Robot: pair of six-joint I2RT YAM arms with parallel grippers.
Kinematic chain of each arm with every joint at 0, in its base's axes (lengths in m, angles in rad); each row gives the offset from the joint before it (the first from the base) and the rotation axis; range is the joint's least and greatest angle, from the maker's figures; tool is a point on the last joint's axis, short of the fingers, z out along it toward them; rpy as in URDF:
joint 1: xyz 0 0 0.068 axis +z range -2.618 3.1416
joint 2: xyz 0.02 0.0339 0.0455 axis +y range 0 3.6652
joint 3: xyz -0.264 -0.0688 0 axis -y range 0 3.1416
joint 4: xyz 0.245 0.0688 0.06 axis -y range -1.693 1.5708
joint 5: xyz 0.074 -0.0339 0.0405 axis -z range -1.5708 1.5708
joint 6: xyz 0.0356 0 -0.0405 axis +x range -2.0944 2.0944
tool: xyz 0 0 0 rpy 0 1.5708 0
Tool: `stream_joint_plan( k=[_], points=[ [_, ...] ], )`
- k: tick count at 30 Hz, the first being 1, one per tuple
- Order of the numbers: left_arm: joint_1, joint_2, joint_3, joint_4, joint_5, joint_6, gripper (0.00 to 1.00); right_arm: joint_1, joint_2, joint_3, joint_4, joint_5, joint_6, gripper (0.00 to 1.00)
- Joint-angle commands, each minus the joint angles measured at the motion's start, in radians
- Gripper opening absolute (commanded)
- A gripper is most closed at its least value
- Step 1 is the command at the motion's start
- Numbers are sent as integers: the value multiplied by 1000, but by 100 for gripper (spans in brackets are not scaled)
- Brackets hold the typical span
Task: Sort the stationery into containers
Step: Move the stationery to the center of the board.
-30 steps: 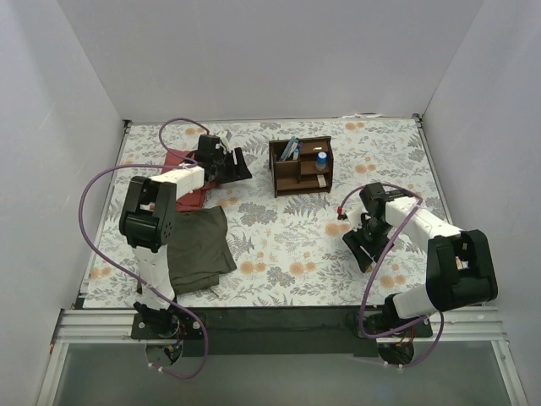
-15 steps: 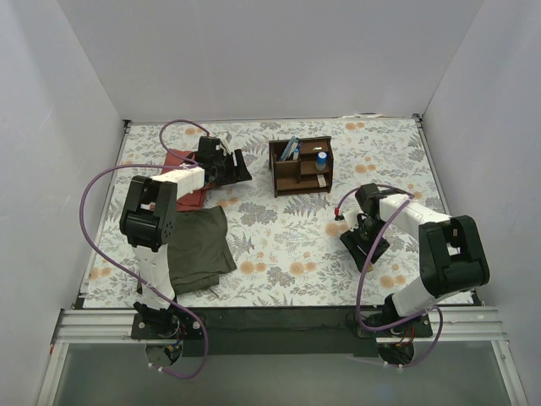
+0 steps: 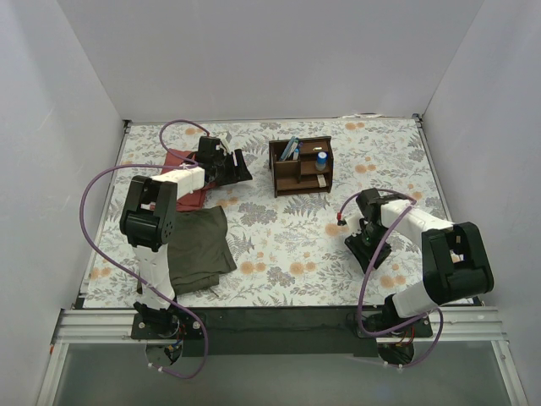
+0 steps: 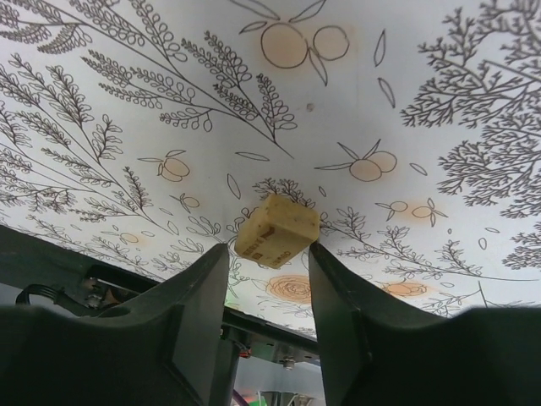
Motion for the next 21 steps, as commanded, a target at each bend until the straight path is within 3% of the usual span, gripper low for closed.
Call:
stream_joint_plan(
  k=[1, 6, 13, 21],
  points=[
    [-2, 1, 32, 18, 14, -8, 61, 5, -28, -14, -11, 8, 0, 47],
    [0, -5, 26, 20, 12, -7, 61, 7, -19, 9, 5, 11, 6, 41],
    [0, -11, 15, 20, 18, -8, 61, 7, 2, 43, 12, 28, 17, 48],
    [0, -7, 18, 25, 23, -13, 61, 9, 10, 52, 51, 117, 20, 39]
  ],
)
